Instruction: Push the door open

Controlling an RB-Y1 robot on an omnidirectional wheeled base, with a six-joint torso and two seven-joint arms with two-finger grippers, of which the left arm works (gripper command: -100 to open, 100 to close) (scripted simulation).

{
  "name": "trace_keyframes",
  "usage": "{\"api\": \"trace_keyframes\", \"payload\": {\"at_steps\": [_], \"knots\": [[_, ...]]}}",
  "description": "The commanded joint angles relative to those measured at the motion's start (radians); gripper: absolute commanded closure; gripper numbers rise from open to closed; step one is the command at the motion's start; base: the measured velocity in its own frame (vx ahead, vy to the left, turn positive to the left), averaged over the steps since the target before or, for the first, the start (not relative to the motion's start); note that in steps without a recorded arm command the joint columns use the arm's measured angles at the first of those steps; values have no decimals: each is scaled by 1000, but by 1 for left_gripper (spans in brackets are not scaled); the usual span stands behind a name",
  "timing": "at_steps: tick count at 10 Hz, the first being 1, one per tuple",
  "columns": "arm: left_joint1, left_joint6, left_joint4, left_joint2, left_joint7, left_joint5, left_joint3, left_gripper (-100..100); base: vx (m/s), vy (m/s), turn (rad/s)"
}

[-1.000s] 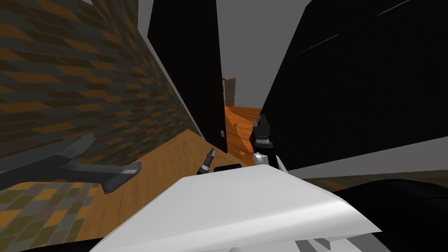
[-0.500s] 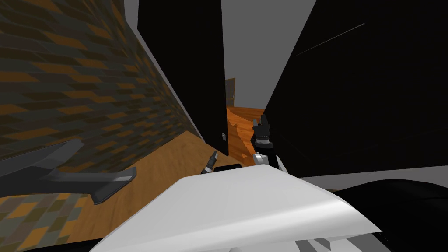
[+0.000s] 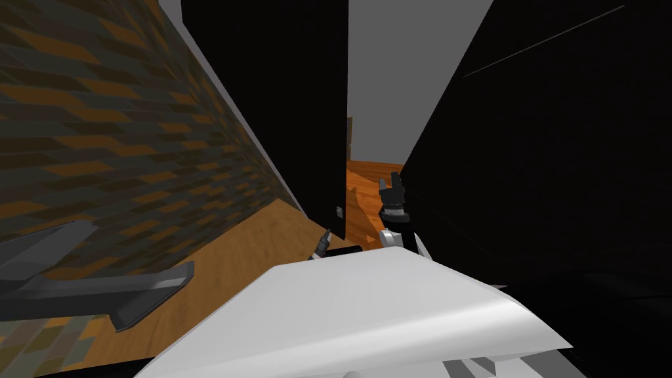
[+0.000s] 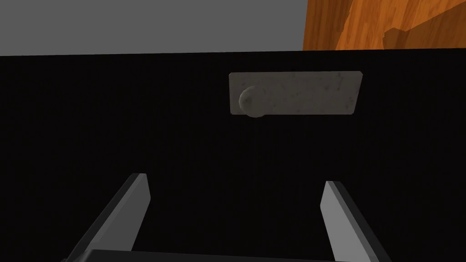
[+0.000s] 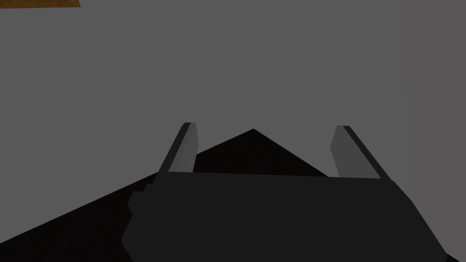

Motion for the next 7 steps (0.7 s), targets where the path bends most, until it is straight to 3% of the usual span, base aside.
{"api": "trace_keyframes", "payload": {"at_steps": [1, 3, 4, 5, 7], "knots": [[3, -12, 24, -15, 11, -21, -3, -100, 197, 73, -34], [1, -20, 46, -29, 17, -36, -5, -100, 184, 86, -19], [8, -15, 31, -25, 16, -33, -7, -100, 73, 34, -6], [-3, -7, 38, 6, 15, -26, -10, -100, 79, -40, -30], [-23, 12, 50, 34, 10, -11, -15, -100, 145, -120, -38]]}}
